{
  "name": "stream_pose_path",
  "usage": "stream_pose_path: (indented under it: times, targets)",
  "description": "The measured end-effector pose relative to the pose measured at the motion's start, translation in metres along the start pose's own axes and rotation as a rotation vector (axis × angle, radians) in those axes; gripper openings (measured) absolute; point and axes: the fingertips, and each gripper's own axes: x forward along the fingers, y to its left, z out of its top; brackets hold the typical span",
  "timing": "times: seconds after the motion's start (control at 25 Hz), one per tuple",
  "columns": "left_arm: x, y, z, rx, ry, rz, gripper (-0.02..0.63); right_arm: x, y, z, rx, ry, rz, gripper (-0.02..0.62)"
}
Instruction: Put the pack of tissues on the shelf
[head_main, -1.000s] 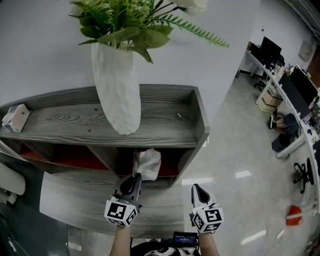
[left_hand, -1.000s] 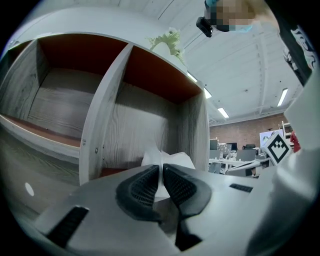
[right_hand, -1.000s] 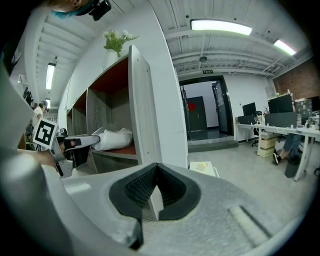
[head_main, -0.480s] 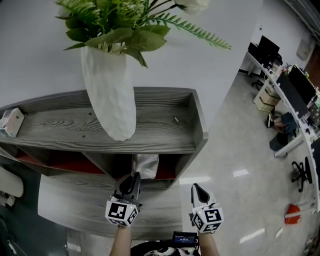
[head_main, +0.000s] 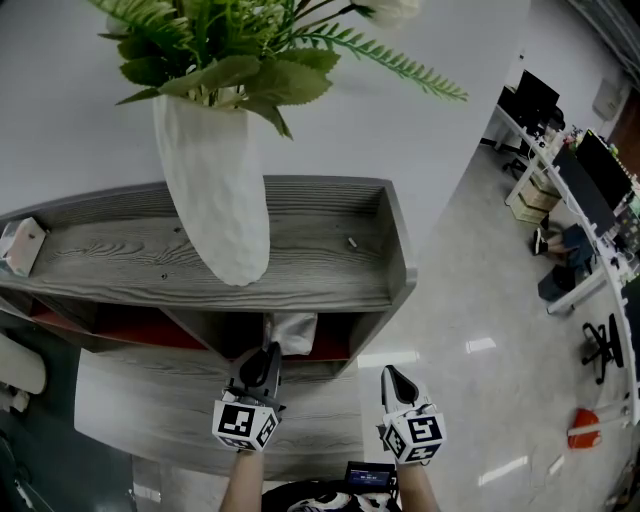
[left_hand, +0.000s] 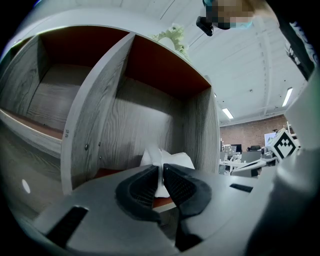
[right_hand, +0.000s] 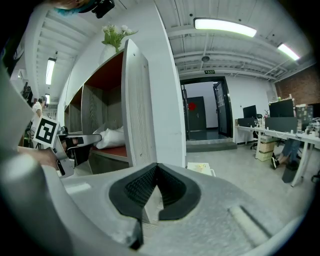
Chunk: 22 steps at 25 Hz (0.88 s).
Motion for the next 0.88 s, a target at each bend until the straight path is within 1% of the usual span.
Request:
stream_pose_path:
  times: [0.08, 0.2, 0.28, 0.44, 0.6, 0.72, 0.88]
  targets:
    - [0.000, -0.001, 0.000, -0.006, 0.001, -0.003, 0.029, -0.001, 0.001, 0.001, -0.014, 0.002, -0.006, 0.004]
    - [0.000, -0.001, -0.001, -0.023, 0.005, -0.009, 0.032, -0.003, 0.000, 0.001, -0.075, 0.011, -0.056, 0.005]
    - [-0.001, -0.002, -0.003, -0.026, 0.010, -0.010, 0.051, -0.006, 0.001, 0.003, -0.087, 0.004, -0.070, 0.005]
    - [-0.003, -0.001, -0.005, -0.036, 0.021, -0.007, 0.081, -0.012, 0.005, 0.006, -0.035, -0.024, -0.039, 0.005]
    - [-0.006, -0.001, -0.006, -0.051, 0.028, -0.004, 0.124, -0.018, 0.004, 0.011, -0.016, -0.055, -0.043, 0.005]
    - [-0.009, -0.003, -0.005, -0.054, 0.029, -0.010, 0.130, -0.020, 0.006, 0.010, 0.024, -0.046, -0.025, 0.005]
    - [-0.014, -0.005, -0.001, -0.052, 0.023, -0.010, 0.130, -0.022, 0.010, 0.006, 0.026, -0.023, -0.017, 0.005]
